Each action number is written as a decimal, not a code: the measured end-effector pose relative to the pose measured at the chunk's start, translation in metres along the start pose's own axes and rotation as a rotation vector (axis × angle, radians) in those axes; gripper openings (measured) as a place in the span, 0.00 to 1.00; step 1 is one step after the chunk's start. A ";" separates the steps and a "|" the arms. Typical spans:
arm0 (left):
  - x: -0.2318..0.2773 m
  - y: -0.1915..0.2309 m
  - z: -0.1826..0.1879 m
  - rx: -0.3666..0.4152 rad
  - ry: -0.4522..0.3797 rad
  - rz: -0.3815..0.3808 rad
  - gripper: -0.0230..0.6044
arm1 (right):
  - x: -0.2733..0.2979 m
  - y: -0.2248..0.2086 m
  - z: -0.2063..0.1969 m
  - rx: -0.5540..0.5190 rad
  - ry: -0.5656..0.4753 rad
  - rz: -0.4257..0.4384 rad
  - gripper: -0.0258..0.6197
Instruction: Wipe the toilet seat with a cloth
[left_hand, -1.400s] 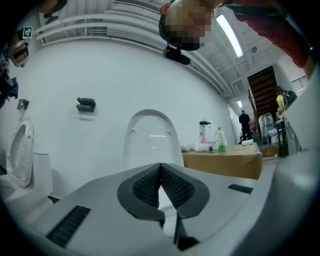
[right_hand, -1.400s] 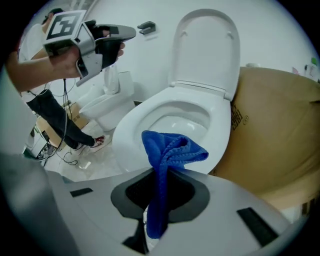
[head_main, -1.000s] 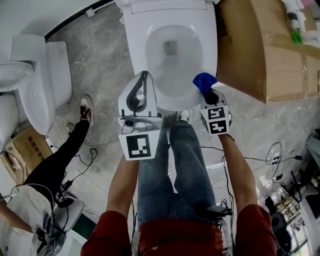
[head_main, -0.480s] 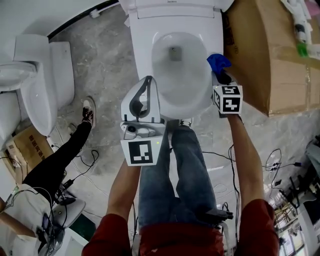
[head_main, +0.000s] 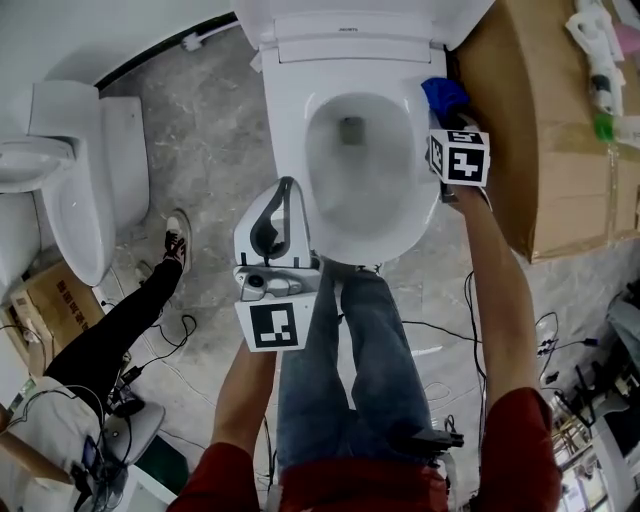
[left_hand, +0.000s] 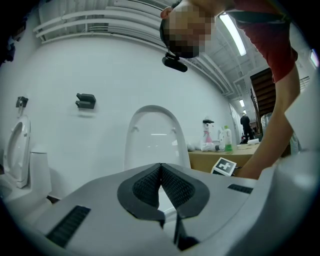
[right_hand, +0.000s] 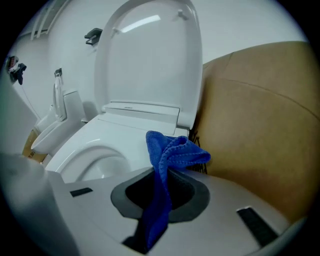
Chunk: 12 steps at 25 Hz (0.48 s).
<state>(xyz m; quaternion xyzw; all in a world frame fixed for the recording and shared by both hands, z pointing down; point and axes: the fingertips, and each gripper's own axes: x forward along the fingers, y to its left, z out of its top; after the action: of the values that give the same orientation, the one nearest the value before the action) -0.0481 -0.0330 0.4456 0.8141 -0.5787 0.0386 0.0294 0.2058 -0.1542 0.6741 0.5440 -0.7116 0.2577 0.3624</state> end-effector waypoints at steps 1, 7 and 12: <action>0.001 0.001 0.000 0.001 0.002 0.002 0.06 | 0.006 -0.005 0.007 0.000 0.001 -0.008 0.13; 0.010 0.010 -0.003 -0.010 0.003 0.009 0.06 | 0.026 -0.021 0.041 0.023 0.004 -0.063 0.13; 0.010 0.022 -0.007 -0.025 0.003 0.027 0.06 | 0.034 -0.010 0.049 0.057 -0.021 -0.125 0.13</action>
<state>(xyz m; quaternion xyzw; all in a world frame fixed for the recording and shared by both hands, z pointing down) -0.0657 -0.0493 0.4533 0.8058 -0.5900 0.0329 0.0399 0.1986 -0.2142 0.6718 0.6002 -0.6722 0.2491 0.3547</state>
